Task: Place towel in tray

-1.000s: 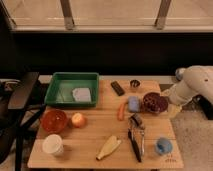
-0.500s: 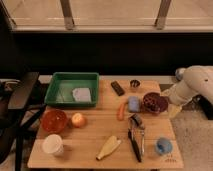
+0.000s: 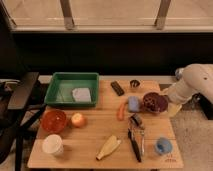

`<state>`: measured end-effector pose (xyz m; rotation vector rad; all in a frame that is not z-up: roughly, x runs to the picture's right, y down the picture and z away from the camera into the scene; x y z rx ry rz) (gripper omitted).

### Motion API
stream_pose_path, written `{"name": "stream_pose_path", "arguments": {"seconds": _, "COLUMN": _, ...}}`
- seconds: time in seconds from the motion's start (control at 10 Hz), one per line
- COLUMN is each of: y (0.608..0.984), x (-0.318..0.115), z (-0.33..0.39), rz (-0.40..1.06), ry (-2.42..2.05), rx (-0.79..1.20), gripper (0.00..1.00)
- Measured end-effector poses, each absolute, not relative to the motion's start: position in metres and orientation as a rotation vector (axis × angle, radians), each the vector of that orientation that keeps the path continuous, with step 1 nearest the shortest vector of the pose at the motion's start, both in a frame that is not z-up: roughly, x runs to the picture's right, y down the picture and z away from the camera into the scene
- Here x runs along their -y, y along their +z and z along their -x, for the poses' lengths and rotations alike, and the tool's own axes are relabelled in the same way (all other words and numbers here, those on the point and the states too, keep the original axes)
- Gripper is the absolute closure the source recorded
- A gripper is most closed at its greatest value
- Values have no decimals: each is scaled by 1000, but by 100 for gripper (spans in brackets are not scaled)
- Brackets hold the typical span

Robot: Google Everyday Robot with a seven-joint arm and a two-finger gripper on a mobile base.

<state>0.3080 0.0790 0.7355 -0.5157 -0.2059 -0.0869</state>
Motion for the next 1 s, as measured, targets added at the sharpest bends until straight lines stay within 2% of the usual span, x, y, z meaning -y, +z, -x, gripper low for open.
{"name": "stream_pose_path", "arguments": {"seconds": 0.8, "y": 755, "x": -21, "z": -134, "rz": 426, "ry": -516, "rx": 388, "gripper": 27}}
{"name": "stream_pose_path", "arguments": {"seconds": 1.0, "y": 755, "x": -21, "z": -139, "rz": 426, "ry": -515, "rx": 379, "gripper": 27}}
